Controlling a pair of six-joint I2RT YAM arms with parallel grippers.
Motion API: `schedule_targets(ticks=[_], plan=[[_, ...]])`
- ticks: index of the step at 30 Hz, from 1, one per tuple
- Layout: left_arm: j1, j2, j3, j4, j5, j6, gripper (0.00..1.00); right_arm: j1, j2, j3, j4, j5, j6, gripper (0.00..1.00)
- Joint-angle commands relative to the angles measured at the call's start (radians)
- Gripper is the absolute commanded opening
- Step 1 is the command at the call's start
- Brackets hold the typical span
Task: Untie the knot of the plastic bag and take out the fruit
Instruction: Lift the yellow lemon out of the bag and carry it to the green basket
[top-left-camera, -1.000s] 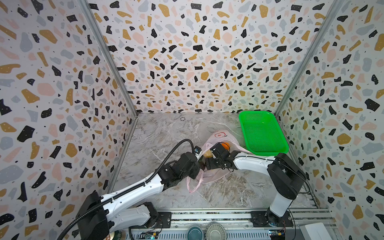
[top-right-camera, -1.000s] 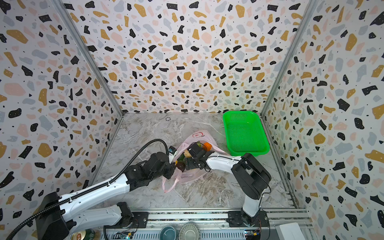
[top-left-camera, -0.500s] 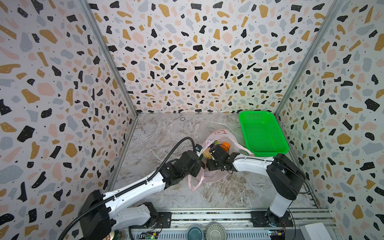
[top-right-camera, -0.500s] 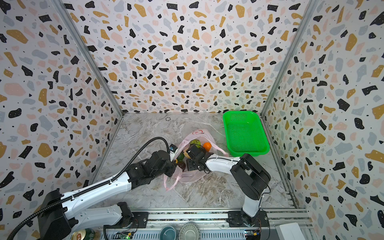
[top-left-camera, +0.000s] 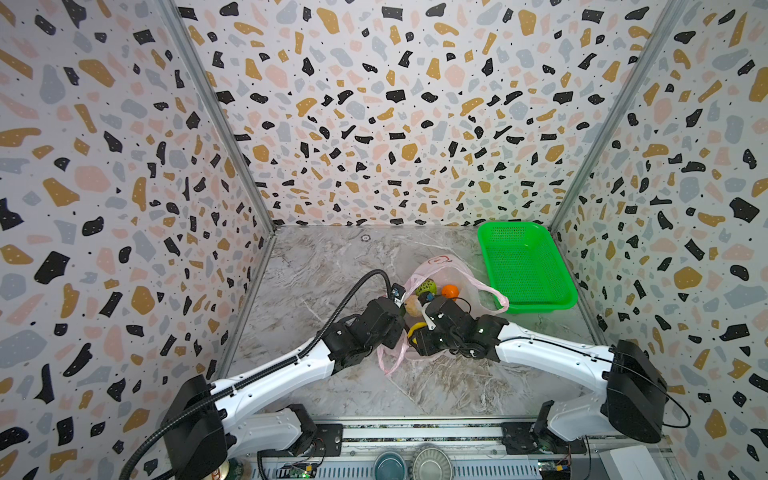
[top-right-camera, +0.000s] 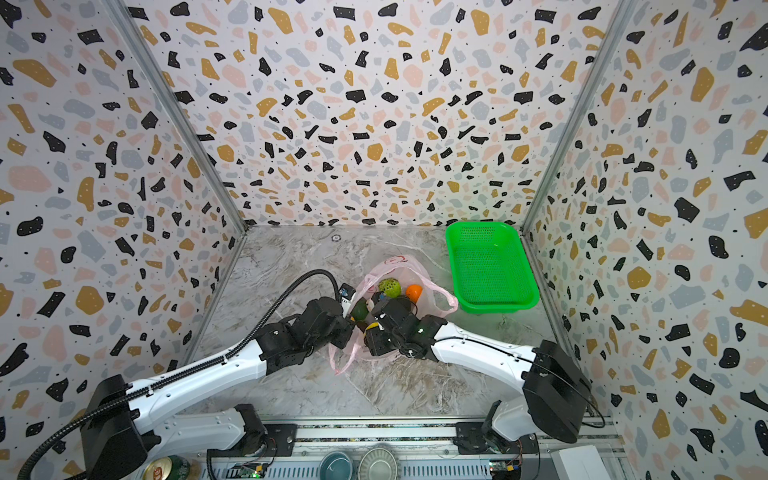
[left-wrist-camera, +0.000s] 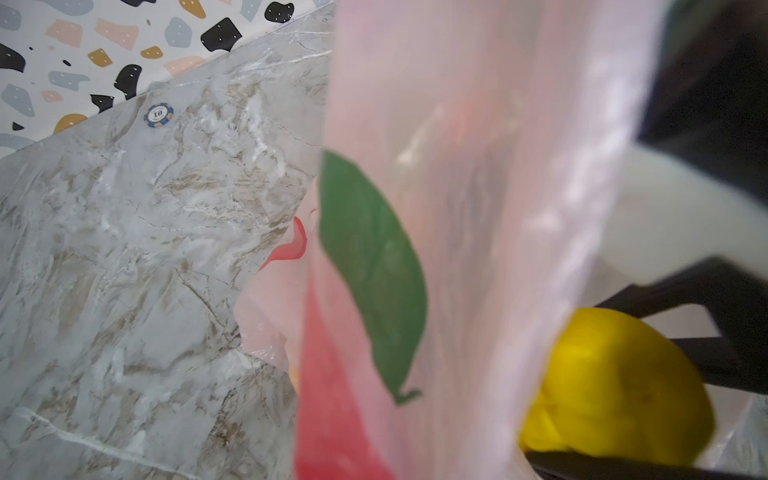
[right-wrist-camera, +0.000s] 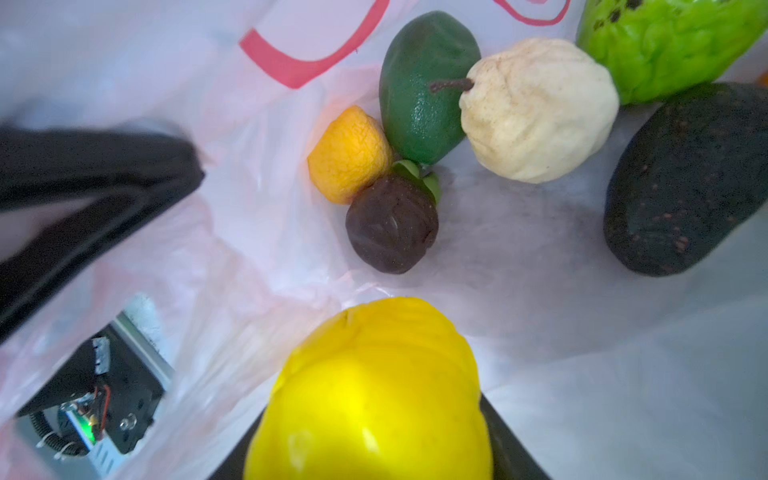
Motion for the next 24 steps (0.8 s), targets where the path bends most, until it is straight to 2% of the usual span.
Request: schedule_targets(ticks=[1,6,11,16,24], plan=[[-0.004,-0.003,0.031,0.012,-0.032,0.013,0.00,0.001,-0.095,0.058,-0.139,0.035,0.024,0.51],[-0.004,-0.003,0.029,0.012,-0.034,0.016,0.00,-0.033,-0.160,0.166,-0.259,0.061,0.009,0.51],[-0.004,-0.006,0.029,0.009,-0.032,0.020,0.00,-0.143,-0.198,0.298,-0.304,0.020,-0.027,0.51],[-0.004,-0.007,0.029,0.007,-0.025,0.024,0.00,-0.316,-0.188,0.442,-0.330,-0.056,-0.095,0.51],[-0.004,-0.010,0.034,0.001,-0.010,0.029,0.00,-0.661,-0.145,0.506,-0.261,-0.170,-0.182,0.52]])
